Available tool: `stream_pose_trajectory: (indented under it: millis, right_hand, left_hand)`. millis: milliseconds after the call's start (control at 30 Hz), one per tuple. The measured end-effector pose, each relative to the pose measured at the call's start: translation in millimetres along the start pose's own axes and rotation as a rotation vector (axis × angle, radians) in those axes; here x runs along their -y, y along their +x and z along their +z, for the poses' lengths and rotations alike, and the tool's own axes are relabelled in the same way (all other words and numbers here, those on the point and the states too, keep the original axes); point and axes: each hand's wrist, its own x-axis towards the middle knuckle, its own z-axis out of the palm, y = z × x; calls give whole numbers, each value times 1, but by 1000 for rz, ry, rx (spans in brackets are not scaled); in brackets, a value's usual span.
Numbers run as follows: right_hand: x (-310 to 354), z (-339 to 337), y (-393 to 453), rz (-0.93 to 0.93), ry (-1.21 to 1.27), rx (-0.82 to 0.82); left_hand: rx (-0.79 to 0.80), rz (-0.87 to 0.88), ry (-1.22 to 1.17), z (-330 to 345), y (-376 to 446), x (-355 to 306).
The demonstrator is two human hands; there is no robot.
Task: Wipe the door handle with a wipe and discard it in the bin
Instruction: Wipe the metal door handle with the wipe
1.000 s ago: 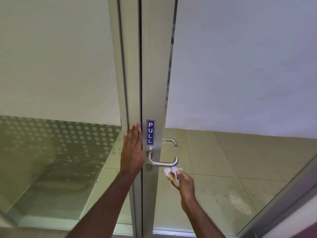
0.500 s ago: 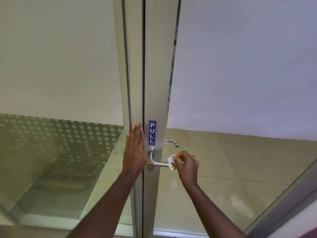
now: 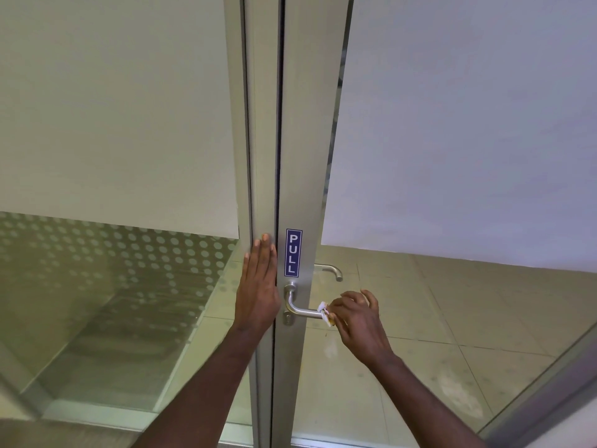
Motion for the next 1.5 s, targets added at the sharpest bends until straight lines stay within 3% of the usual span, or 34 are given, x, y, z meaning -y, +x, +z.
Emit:
stream_pose_trajectory:
  millis: [300,467,633,1200,1333,1500]
  right_hand:
    - [-12,-24,19,-120,-5,267]
    - [-14,-33,31,-119,9,337]
    - [-5,-29,39,-164,-130,350]
    - [98,17,68,306,-107,208]
    - [108,21,66,444,-22,161]
    - [92,12,62,524,229,259]
  left_hand:
    - [12,-13,-26,-3,0,0]
    - [2,-4,-34,-2,1,0]
    - [19,-12,-29,-3,1,0]
    - [65,-39,-13,-4,2,-4]
    - [73,-5,-55,-11,3,-1]
    - [58,9,-107,-16,4,-2]
